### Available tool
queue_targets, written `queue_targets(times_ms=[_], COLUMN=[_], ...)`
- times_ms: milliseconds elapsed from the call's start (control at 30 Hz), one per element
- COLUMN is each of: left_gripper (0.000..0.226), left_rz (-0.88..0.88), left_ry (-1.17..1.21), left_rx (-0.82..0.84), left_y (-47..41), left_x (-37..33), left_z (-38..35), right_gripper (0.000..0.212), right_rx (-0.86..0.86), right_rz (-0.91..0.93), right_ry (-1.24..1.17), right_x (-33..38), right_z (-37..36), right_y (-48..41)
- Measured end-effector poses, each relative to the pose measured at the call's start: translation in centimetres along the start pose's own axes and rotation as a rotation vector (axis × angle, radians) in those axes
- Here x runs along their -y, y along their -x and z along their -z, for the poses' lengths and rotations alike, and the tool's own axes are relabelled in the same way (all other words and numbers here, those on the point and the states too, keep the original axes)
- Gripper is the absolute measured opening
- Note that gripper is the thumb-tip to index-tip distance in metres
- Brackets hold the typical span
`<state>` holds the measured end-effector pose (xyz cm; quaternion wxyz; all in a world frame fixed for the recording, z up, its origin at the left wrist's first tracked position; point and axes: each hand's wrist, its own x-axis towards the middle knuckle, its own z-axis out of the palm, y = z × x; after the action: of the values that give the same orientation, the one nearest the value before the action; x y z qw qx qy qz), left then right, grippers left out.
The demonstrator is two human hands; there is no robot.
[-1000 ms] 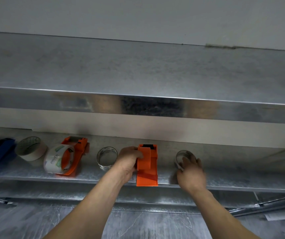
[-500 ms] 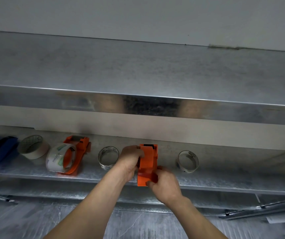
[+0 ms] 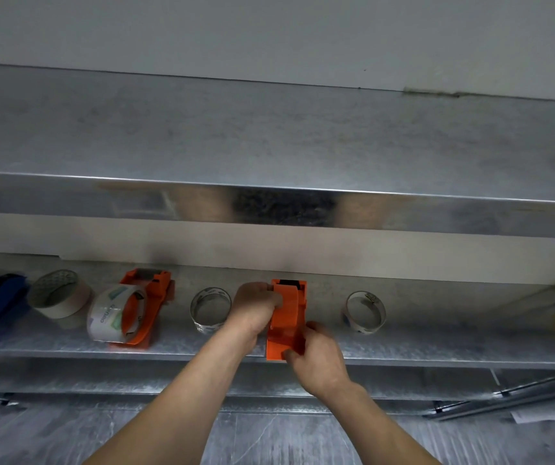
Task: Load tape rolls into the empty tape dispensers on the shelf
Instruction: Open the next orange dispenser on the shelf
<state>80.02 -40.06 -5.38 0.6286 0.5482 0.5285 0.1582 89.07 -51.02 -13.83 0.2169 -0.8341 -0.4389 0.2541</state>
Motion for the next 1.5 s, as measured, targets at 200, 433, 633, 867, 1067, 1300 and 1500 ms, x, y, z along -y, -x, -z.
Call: queue_targets(times_ms=[200, 433, 633, 867, 1067, 1300, 1500], left_gripper=[0.013, 0.009, 0.01, 0.017, 0.034, 0.035, 0.053], left_rz=[-0.001, 0.038, 0.049, -0.11, -0.189, -0.344, -0.458], left_ry=[-0.022, -0.007, 0.005, -0.05, 0.1, 0.178, 0.283], left_rx=[0.012, 0.024, 0.028, -0.092, -0.169, -0.322, -0.295], left_y=[-0.1, 0.3, 0.4, 0.0, 1.0, 4.8, 10.9], left_x=[0.0, 0.2, 0.2, 0.7, 0.4, -0.9, -1.7], left_z=[0.4, 0.7, 1.2, 1.7, 1.3, -0.9, -7.0], right_gripper=[0.022, 0.017, 0.015, 0.062, 0.063, 0.067, 0.085], right_rx=[-0.012, -0.043, -0.101, -0.203, -0.294, -0.376, -0.425], right_rz=[-0.035, -0.09, -0.132, -0.205, -0.174, -0.096, -0.019], right_ry=[-0.013, -0.036, -0.068, -0.105, -0.167, -0.342, -0.481], right_x=[0.5, 1.2, 1.8, 2.2, 2.5, 1.1, -3.1], right_z=[0.0, -0.1, 0.6, 2.0, 4.0, 6.9, 11.0], right_y=[0.3, 0.8, 1.6, 2.5, 3.7, 6.3, 11.2])
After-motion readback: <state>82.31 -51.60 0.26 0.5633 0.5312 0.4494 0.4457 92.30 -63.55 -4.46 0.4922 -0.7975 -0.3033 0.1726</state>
